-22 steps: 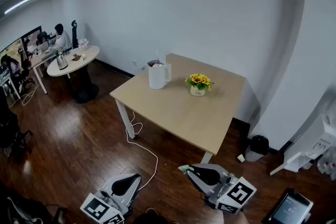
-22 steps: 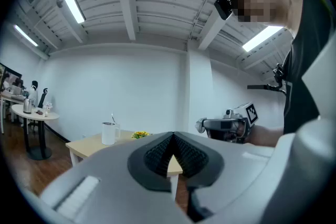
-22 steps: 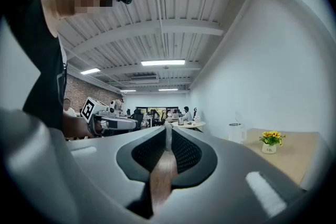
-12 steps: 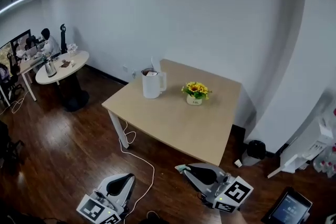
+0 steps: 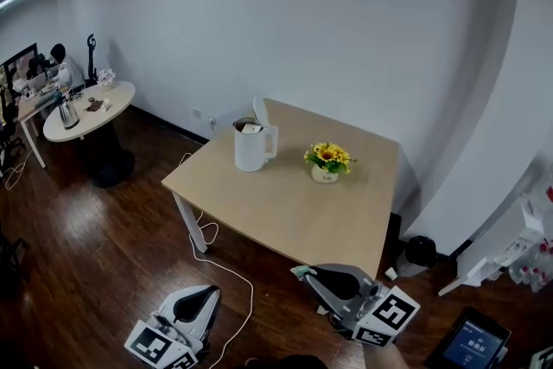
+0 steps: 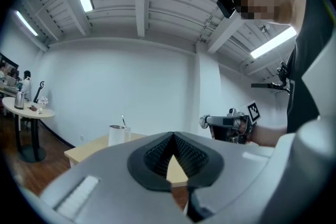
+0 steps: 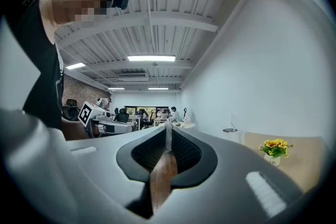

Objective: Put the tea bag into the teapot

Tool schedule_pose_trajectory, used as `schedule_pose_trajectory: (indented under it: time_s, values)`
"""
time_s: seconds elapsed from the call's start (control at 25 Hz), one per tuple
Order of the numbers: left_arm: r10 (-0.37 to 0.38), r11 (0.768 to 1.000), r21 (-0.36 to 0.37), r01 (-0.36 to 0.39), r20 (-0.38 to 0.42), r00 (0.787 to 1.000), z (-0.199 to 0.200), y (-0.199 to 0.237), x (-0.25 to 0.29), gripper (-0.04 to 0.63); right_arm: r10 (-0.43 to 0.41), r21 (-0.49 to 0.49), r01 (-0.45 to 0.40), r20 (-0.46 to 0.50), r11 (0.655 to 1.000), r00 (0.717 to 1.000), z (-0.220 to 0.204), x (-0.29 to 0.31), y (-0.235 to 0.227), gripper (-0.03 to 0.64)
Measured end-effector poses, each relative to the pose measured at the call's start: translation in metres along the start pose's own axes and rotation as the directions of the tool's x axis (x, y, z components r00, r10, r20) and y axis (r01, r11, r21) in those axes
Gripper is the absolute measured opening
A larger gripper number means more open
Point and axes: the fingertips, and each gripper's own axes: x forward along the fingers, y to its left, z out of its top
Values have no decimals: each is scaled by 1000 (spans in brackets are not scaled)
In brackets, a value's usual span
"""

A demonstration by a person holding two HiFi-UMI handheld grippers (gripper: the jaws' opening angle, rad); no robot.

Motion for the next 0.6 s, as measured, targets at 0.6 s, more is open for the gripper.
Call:
schedule_pose_trajectory:
  time_s: [0.6]
  values:
    - [-17, 1000, -12, 17, 4, 1000, 7, 98, 83, 6, 3, -12, -3, 0, 1000, 1000, 0, 92, -85, 35]
